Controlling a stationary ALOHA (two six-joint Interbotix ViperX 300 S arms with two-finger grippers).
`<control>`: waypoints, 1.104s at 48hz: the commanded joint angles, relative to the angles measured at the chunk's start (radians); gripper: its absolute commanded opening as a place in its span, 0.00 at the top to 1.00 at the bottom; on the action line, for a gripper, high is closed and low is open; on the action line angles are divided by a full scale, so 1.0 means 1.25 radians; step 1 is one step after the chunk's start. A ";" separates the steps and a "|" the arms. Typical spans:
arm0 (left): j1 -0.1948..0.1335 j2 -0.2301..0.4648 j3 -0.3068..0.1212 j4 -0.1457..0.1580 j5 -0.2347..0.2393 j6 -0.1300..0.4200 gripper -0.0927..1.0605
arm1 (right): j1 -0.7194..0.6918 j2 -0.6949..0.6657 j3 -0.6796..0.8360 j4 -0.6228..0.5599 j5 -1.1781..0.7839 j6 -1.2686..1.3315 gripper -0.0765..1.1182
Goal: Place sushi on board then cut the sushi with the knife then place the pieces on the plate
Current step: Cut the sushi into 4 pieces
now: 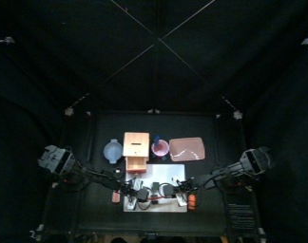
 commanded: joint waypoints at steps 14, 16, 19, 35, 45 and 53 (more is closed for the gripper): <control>0.022 -0.049 -0.013 -0.026 -0.015 0.001 0.18 | -0.010 -0.052 -0.016 -0.017 0.048 -0.002 0.61; 0.023 -0.054 -0.013 -0.026 -0.015 0.000 0.18 | -0.010 -0.058 -0.015 -0.012 0.054 -0.001 0.61; 0.023 -0.065 -0.012 -0.025 -0.017 0.000 0.18 | -0.010 -0.069 -0.011 -0.010 0.063 -0.001 0.61; 0.038 -0.114 0.031 -0.026 -0.123 0.001 0.18 | -0.050 -0.202 0.065 0.164 0.177 0.079 0.61; 0.039 -0.107 0.054 -0.022 -0.217 0.006 0.18 | -0.096 -0.388 0.175 0.225 0.175 0.231 0.61; 0.045 -0.093 0.058 -0.015 -0.233 0.006 0.18 | -0.123 -0.490 0.258 0.253 0.061 0.422 0.61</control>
